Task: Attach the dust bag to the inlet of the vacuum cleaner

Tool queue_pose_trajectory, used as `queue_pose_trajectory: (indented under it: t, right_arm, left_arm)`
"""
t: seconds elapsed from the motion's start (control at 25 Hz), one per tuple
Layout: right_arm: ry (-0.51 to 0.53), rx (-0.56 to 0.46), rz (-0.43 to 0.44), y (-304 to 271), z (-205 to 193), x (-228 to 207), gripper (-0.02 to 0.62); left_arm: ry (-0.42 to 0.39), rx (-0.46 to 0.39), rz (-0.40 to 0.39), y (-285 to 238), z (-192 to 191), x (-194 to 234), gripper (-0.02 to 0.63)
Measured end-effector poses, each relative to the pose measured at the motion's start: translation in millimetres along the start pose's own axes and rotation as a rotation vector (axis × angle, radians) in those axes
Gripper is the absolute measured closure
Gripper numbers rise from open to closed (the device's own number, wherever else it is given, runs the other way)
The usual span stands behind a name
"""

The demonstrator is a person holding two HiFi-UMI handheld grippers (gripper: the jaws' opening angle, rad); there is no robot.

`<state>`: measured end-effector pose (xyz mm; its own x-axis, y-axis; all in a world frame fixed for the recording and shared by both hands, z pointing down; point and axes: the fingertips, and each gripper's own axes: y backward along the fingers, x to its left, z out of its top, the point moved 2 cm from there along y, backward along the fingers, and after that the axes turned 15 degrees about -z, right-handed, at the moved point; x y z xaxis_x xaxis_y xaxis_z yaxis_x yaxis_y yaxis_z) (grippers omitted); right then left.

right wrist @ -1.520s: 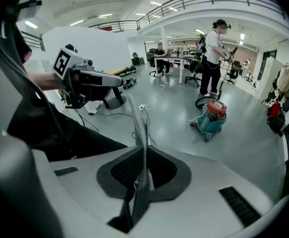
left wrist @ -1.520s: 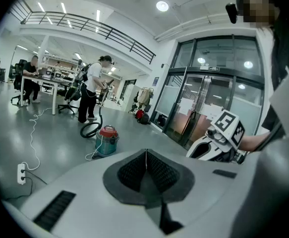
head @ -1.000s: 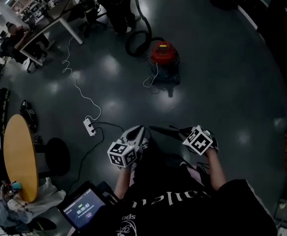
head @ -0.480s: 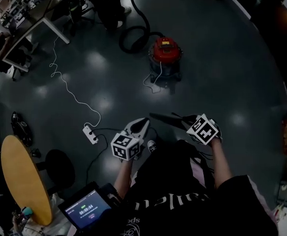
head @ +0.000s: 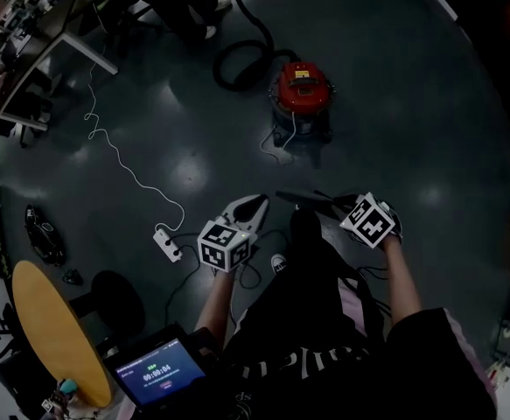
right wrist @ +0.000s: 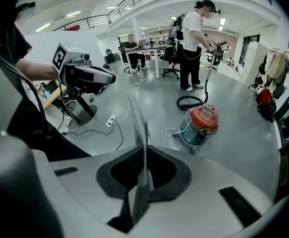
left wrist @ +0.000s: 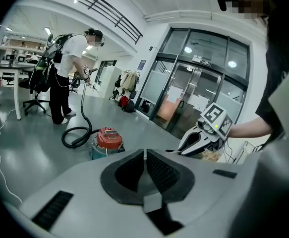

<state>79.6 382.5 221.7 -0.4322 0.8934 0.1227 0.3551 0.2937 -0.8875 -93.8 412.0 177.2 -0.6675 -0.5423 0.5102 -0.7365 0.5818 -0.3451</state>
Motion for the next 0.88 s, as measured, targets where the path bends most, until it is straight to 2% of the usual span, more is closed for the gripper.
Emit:
queue_pose_trajectory:
  t: [0.12, 0.32, 0.48, 0.68, 0.88]
  right_arm:
    - [0.002, 0.012, 0.022, -28, 10, -43, 0.554]
    - [0.023, 0.010, 0.053, -69, 36, -116, 0.554]
    - [0.048, 0.014, 0.062, -98, 45, -167, 0.554]
    - [0.065, 0.019, 0.061, -113, 56, -201, 0.554]
    - [0.068, 0.030, 0.076, -121, 53, -211, 0.554]
  left_arm:
    - [0.017, 0.017, 0.008, -32, 27, 36, 0.600]
    - [0.084, -0.001, 0.032, -90, 71, 101, 0.600]
    - [0.090, -0.004, 0.031, -138, 99, 138, 0.600]
    - [0.078, 0.009, 0.027, -165, 125, 158, 0.600]
    - [0.065, 0.034, 0.048, -167, 132, 163, 0.600]
